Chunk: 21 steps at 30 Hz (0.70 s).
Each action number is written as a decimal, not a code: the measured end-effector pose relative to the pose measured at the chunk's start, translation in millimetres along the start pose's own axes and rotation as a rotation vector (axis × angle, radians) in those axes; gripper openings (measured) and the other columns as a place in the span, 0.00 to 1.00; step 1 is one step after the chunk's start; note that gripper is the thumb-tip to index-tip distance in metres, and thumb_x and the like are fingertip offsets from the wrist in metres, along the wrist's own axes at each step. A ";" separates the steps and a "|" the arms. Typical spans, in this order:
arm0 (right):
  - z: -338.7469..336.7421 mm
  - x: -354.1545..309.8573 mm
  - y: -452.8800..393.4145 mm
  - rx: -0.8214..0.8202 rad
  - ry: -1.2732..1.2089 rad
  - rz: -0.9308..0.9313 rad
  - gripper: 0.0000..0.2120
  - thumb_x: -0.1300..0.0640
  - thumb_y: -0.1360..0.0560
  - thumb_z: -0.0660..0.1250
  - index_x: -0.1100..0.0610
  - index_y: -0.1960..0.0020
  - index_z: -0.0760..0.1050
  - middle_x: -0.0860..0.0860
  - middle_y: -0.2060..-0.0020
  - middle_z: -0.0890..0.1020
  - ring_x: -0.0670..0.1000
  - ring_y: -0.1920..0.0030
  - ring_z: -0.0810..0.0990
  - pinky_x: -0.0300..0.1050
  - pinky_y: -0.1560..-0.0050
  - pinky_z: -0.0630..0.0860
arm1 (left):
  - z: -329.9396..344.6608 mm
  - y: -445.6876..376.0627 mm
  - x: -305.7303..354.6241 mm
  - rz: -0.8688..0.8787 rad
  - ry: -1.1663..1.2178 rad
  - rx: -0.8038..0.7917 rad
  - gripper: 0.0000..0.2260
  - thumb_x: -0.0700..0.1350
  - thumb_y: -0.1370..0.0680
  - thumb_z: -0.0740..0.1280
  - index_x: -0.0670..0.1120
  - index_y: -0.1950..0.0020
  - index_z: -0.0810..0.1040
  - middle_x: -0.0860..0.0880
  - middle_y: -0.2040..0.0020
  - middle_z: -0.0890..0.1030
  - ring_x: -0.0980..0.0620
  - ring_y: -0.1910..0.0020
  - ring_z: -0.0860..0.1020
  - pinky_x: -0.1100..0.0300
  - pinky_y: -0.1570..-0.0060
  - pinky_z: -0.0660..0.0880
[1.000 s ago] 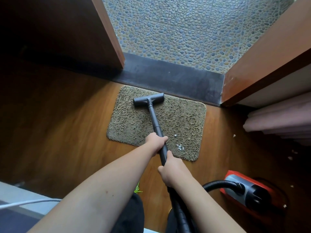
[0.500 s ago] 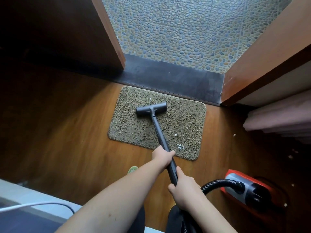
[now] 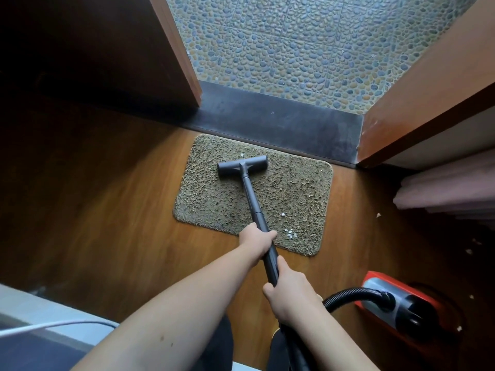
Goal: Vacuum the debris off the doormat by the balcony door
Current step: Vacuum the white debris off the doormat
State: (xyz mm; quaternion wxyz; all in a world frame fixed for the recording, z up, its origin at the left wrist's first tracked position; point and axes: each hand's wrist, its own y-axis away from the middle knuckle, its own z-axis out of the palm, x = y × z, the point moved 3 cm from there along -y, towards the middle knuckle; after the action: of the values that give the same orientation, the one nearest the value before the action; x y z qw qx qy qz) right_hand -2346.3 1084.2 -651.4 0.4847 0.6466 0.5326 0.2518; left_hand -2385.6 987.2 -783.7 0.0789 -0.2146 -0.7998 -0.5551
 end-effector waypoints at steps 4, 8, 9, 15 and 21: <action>-8.7 -16.6 -17.5 0.012 -0.035 -0.016 0.30 0.51 0.22 0.59 0.52 0.23 0.53 0.56 0.37 0.75 0.57 0.40 0.77 0.45 0.46 0.73 | -12.3 -19.7 15.5 0.011 -0.023 0.016 0.18 0.51 0.27 0.70 0.44 0.42 0.75 0.44 0.48 0.80 0.44 0.53 0.79 0.55 0.59 0.79; -14.8 -29.6 -28.9 0.035 -0.034 -0.036 0.27 0.52 0.23 0.60 0.54 0.27 0.58 0.57 0.40 0.76 0.59 0.41 0.77 0.45 0.48 0.73 | -21.6 -33.1 26.7 0.019 -0.026 0.029 0.18 0.51 0.28 0.70 0.43 0.43 0.76 0.43 0.48 0.79 0.43 0.52 0.79 0.55 0.59 0.79; -15.8 -31.9 -31.1 0.036 -0.032 -0.038 0.27 0.51 0.23 0.60 0.55 0.26 0.58 0.57 0.39 0.75 0.59 0.41 0.77 0.46 0.46 0.73 | -23.1 -36.1 28.6 0.018 -0.025 0.031 0.18 0.51 0.28 0.70 0.43 0.42 0.76 0.43 0.48 0.79 0.43 0.52 0.79 0.56 0.60 0.78; -18.5 -37.9 -37.3 0.039 -0.030 -0.034 0.27 0.51 0.23 0.60 0.55 0.27 0.58 0.58 0.39 0.75 0.60 0.40 0.76 0.48 0.45 0.74 | -25.7 -42.9 33.7 0.003 -0.013 0.027 0.19 0.49 0.28 0.71 0.43 0.41 0.76 0.42 0.47 0.79 0.43 0.52 0.79 0.54 0.64 0.79; -17.8 -37.5 -42.9 0.028 -0.020 -0.025 0.28 0.51 0.23 0.60 0.56 0.26 0.57 0.59 0.38 0.74 0.60 0.39 0.75 0.47 0.44 0.73 | -25.2 -41.5 36.9 0.011 -0.064 0.049 0.19 0.50 0.27 0.71 0.42 0.40 0.76 0.42 0.45 0.79 0.45 0.56 0.76 0.59 0.76 0.69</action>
State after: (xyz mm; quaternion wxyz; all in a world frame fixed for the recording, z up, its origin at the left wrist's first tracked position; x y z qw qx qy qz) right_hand -2391.8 1054.1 -675.5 0.4840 0.6492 0.5392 0.2316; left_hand -2439.4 961.3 -796.3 0.0617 -0.2344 -0.8141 -0.5276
